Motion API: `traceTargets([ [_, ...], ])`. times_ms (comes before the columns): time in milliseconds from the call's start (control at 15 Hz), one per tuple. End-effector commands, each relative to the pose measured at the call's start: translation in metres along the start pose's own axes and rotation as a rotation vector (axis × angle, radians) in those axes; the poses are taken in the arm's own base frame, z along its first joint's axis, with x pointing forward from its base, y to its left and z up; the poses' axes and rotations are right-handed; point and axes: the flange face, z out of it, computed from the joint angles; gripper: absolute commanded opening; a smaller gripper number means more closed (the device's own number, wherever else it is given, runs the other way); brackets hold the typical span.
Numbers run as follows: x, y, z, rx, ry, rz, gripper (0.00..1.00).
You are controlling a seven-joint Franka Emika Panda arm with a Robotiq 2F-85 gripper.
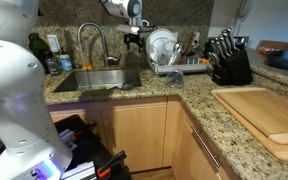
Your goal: Close the tap
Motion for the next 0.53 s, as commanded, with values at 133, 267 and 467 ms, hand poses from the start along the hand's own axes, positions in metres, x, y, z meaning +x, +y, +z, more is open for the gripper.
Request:
traceTargets([
  [133,0.059,-0.036,0.058,0.123,0.035,-0.247,1.00],
  [267,0.069,-0.049,0.082,0.169,0.031,-0.341,1.00],
  [467,0.061,-0.052,0.088,0.141,0.024,-0.318,1.00],
])
